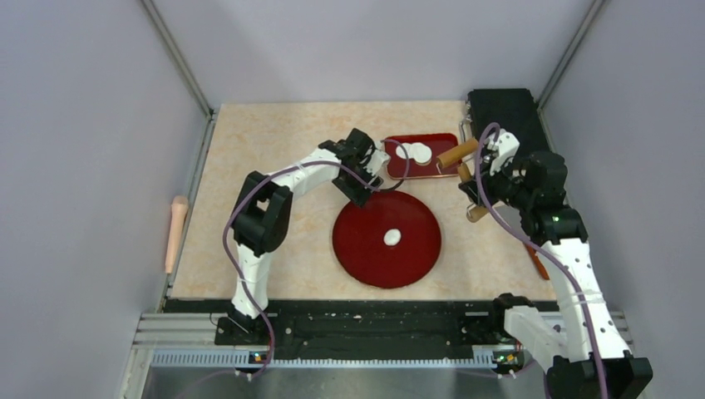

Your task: Roll out the dumpling wrappers from the dough

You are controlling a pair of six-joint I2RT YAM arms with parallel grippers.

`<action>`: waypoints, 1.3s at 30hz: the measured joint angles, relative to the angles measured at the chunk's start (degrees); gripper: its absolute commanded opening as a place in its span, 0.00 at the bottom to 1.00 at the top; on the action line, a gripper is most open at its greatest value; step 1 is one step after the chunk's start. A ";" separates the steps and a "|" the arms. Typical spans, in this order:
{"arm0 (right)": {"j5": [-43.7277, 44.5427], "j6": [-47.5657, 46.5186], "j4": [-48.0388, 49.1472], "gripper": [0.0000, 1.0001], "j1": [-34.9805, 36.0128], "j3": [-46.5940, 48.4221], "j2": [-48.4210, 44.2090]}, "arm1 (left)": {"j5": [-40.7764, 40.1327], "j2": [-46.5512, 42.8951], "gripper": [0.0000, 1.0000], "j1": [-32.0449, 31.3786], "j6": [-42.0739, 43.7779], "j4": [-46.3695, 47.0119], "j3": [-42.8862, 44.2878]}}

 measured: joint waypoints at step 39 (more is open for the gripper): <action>-0.59 -15.10 7.32 0.02 15.67 -10.64 -7.52 | 32.15 -6.05 0.99 -11.54 -15.17 -8.04 22.95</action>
